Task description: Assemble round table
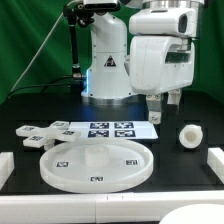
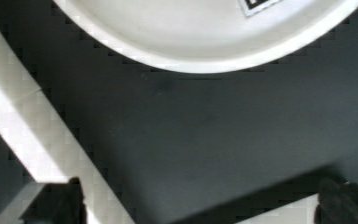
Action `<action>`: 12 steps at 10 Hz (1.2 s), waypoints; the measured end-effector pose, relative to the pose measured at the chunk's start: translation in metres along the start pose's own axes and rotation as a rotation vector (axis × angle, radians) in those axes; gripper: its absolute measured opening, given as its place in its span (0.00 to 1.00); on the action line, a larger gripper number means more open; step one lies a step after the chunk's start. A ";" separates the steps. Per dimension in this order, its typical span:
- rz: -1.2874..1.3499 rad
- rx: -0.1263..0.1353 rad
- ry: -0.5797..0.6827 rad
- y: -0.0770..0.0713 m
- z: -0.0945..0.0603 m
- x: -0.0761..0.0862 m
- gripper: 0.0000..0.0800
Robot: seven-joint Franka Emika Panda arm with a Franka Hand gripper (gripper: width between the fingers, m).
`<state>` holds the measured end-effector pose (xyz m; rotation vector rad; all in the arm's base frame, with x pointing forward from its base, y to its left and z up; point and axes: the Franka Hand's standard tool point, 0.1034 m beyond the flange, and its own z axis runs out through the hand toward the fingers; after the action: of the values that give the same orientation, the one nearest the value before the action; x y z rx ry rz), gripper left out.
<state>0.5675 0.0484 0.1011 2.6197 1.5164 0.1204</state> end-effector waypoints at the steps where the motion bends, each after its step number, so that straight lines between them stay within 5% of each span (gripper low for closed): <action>1: -0.017 -0.003 -0.005 -0.003 0.002 -0.001 0.81; 4: -0.081 -0.022 0.020 0.000 0.006 -0.005 0.81; 5: -0.122 -0.044 0.042 0.003 0.030 -0.034 0.81; 8: -0.172 0.002 0.003 0.006 0.062 -0.098 0.81; 12: -0.169 0.007 0.000 0.007 0.065 -0.103 0.81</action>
Offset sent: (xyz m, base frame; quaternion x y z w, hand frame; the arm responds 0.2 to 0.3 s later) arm 0.0000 0.0000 0.0000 0.0000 0.0000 0.0000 1.0000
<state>0.5304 -0.0483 0.0361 2.4833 1.7324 0.1004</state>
